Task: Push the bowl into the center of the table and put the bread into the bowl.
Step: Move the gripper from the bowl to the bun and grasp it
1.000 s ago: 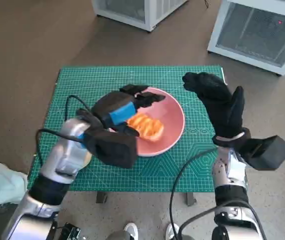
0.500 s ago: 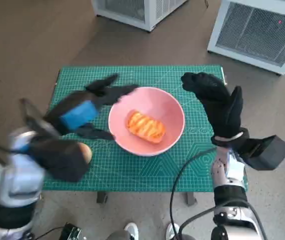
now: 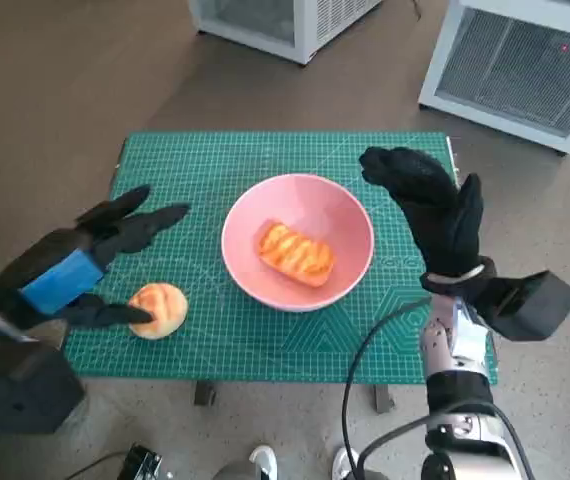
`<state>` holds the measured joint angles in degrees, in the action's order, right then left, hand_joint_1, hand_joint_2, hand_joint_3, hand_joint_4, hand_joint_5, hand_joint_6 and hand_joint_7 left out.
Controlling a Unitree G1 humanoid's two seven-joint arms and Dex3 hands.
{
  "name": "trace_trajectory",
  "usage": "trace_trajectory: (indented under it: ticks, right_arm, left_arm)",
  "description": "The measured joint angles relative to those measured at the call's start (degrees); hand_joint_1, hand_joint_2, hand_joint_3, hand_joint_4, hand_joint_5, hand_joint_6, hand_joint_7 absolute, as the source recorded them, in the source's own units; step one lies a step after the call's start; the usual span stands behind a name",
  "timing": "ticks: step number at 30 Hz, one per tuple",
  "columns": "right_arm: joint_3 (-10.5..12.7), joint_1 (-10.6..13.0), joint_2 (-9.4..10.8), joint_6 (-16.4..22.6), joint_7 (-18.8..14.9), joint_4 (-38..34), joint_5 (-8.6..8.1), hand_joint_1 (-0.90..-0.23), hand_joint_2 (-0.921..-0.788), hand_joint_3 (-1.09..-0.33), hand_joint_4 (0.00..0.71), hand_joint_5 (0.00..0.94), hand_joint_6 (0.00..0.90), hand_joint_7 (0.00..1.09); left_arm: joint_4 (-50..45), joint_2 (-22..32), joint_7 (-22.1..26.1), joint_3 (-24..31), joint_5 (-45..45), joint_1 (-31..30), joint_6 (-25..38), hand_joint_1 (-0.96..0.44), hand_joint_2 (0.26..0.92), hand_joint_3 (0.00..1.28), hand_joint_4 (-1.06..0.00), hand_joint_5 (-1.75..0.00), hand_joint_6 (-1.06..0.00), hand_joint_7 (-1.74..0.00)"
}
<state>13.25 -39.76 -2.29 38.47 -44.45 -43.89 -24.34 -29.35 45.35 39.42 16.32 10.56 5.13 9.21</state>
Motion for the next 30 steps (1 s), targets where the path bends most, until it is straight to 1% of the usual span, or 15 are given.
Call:
trace_trajectory:
  ticks: [8, 13, 20, 26, 30]
  right_arm:
    - [0.0, -0.3, 0.0, -0.2, -0.3, -0.6, -0.12, -0.709, -0.921, -0.771, 0.179, 0.001, -0.001, 0.58]
    - [0.1, -0.6, -0.1, -0.5, -0.7, -1.2, -0.14, -0.71, -0.921, -0.769, 0.18, 0.001, -0.001, 0.58]
    - [0.1, -0.9, -0.3, -0.6, -1.3, -1.4, -0.2, -0.71, -0.921, -0.768, 0.18, 0.001, -0.001, 0.58]
    - [0.2, -1.2, -0.5, -0.9, -1.7, -1.5, -0.24, -0.71, -0.921, -0.768, 0.18, 0.001, -0.001, 0.58]
    - [0.2, -1.2, -0.7, -1.0, -1.8, -1.6, -0.23, -0.71, -0.921, -0.767, 0.18, 0.001, -0.001, 0.57]
  left_arm:
    - [-2.2, 1.1, 0.9, 0.3, 0.5, -5.3, 1.9, -0.19, 0.746, 0.0, -0.12, -0.01, -0.31, -0.02]
    - [-2.7, 1.0, 0.4, -1.0, 1.4, -6.7, 3.0, -0.17, 0.742, 0.0, -0.15, -0.02, -0.32, -0.03]
    - [-1.9, -0.2, -3.1, -5.2, 5.6, -7.4, 2.9, -0.15, 0.74, 0.0, -0.19, -0.02, -0.37, -0.04]
    - [2.3, -1.4, -6.6, -9.4, 9.2, -7.3, 1.6, -0.13, 0.745, 0.0, -0.23, -0.02, -0.41, -0.04]
    - [5.9, -2.4, -8.6, -11.8, 11.2, -6.8, 1.3, -0.09, 0.751, 0.0, -0.27, -0.03, -0.44, -0.04]
